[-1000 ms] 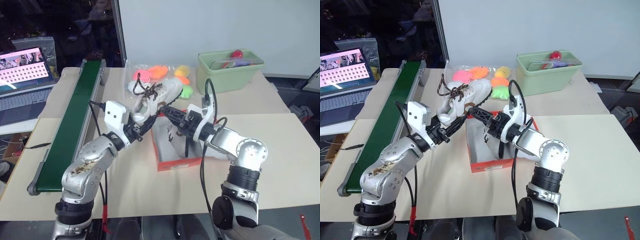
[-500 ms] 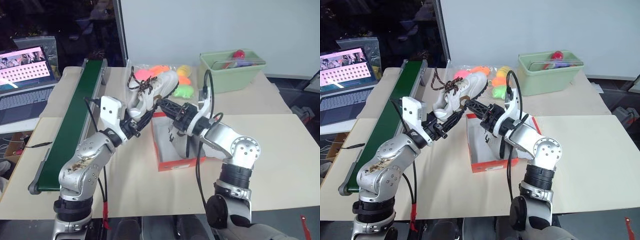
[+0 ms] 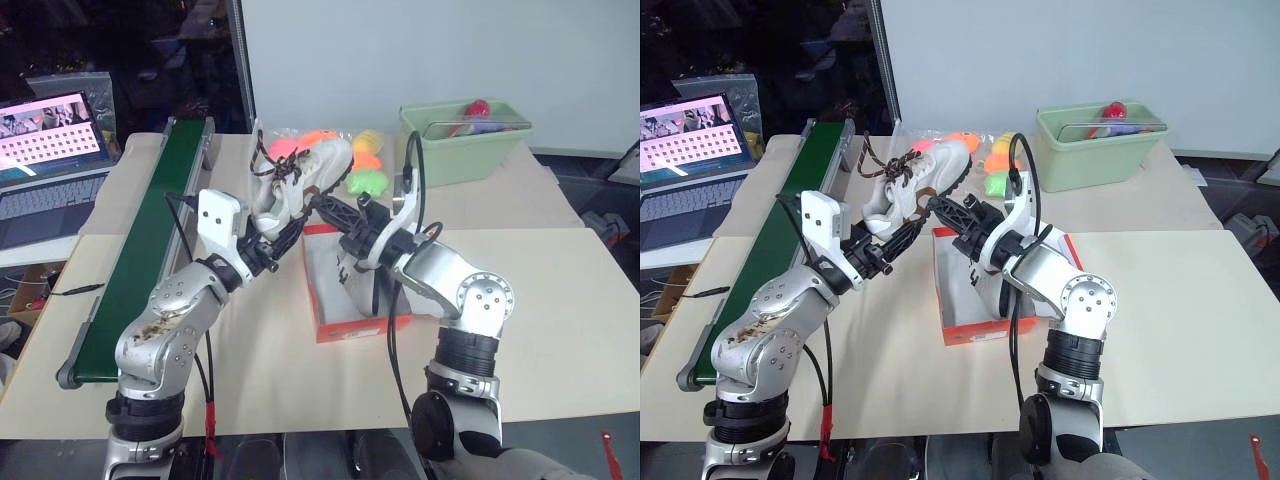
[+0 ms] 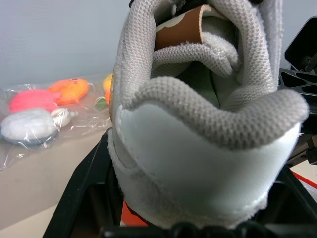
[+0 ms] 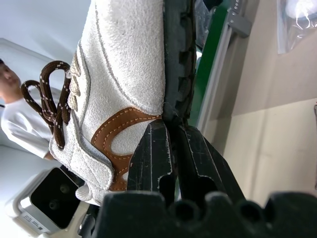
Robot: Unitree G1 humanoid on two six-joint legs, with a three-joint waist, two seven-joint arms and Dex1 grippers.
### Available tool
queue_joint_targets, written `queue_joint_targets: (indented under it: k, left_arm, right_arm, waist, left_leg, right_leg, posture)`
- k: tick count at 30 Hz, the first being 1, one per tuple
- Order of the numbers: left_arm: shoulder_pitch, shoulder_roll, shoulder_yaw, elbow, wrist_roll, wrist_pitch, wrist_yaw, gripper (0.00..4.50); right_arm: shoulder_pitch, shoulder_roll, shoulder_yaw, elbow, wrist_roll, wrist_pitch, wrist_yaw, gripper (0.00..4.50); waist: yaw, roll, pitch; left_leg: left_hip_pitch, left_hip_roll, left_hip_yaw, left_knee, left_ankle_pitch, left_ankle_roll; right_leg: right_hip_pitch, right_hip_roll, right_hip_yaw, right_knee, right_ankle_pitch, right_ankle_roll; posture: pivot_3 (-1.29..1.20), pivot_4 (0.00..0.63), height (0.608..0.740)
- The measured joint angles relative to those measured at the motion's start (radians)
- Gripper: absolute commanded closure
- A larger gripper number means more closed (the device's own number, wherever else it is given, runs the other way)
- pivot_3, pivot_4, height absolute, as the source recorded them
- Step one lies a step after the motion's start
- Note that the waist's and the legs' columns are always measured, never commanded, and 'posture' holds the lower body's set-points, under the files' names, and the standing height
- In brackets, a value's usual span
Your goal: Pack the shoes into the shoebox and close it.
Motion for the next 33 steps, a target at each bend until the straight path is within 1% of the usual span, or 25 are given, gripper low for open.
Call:
queue_joint_targets:
  k: [23, 25, 26, 27, 28, 29, 30, 33]
  left_arm:
    - [-0.004, 0.034, 0.002, 0.003, -0.012, 0.0, -0.003, 2.06]
    - [-0.003, 0.034, 0.001, 0.004, -0.012, 0.0, -0.003, 1.14]
    - [-0.003, 0.034, -0.002, 0.004, -0.012, -0.002, -0.009, 1.05]
    - [0.002, 0.036, -0.019, 0.004, -0.013, 0.0, -0.026, 0.63]
    - [0.013, 0.039, -0.053, 0.004, -0.015, 0.002, -0.05, 0.29]
    - [0.019, 0.038, -0.078, 0.004, -0.016, 0.003, -0.066, 0.11]
    - [0.022, 0.034, -0.104, 0.004, -0.016, 0.005, -0.075, 0.11]
    - [0.02, 0.036, -0.109, 0.004, -0.016, 0.005, -0.083, 0.11]
  right_arm:
    - [0.037, -0.007, 0.077, -0.023, 0.016, -0.092, -0.014, 4.48]
    - [0.037, -0.011, 0.08, -0.023, 0.016, -0.094, -0.014, 4.5]
    - [0.037, -0.012, 0.082, -0.024, 0.016, -0.101, -0.014, 4.5]
    - [0.037, -0.012, 0.078, -0.03, 0.016, -0.119, -0.013, 4.5]
    - [0.036, -0.014, 0.073, -0.043, 0.016, -0.142, -0.012, 4.5]
    - [0.036, -0.016, 0.075, -0.05, 0.017, -0.151, -0.012, 4.5]
    - [0.034, -0.016, 0.076, -0.052, 0.017, -0.161, -0.012, 4.5]
    - [0.035, -0.021, 0.081, -0.053, 0.017, -0.172, -0.012, 4.5]
  waist:
    - [0.001, 0.0, 0.0]
    - [0.001, 0.0, 0.0]
    - [0.001, 0.0, 0.0]
    - [0.001, 0.0, 0.0]
    - [0.002, 0.0, 0.0]
    - [0.003, 0.0, 0.0]
    - [0.003, 0.0, 0.0]
    - [0.0, 0.001, 0.0]
  left_leg:
    - [-0.001, 0.0, 0.0, -0.001, 0.0, 0.0]
    - [-0.001, 0.0, 0.0, -0.001, 0.0, 0.0]
    - [-0.001, 0.0, 0.0, -0.001, 0.0, 0.0]
    - [-0.001, 0.0, 0.0, -0.001, 0.0, 0.0]
    - [-0.001, 0.0, 0.0, -0.001, 0.0, 0.0]
    - [-0.001, 0.0, 0.0, -0.001, 0.0, 0.0]
    - [-0.002, 0.0, 0.0, -0.001, 0.0, 0.0]
    - [-0.002, 0.0, 0.0, -0.001, 0.0, 0.0]
  right_leg:
    - [0.0, 0.0, 0.0, -0.001, 0.0, 0.0]
    - [0.0, 0.0, 0.0, -0.001, 0.0, 0.0]
    - [0.0, 0.0, 0.0, -0.001, 0.0, 0.0]
    - [0.0, 0.0, 0.0, -0.001, 0.0, 0.0]
    - [0.0, 0.0, 0.0, -0.001, 0.0, 0.0]
    - [0.0, 0.0, 0.0, -0.002, 0.0, 0.0]
    - [-0.001, 0.0, 0.0, -0.002, 0.0, 0.0]
    - [-0.002, 0.0, 0.0, -0.001, 0.0, 0.0]
  posture:
    - [0.0, 0.15, 0.729]
    - [0.0, 0.15, 0.729]
    - [0.0, 0.15, 0.729]
    - [0.0, 0.15, 0.729]
    - [0.0, 0.15, 0.729]
    - [0.0, 0.15, 0.729]
    - [0.0, 0.15, 0.729]
    - [0.0, 0.15, 0.729]
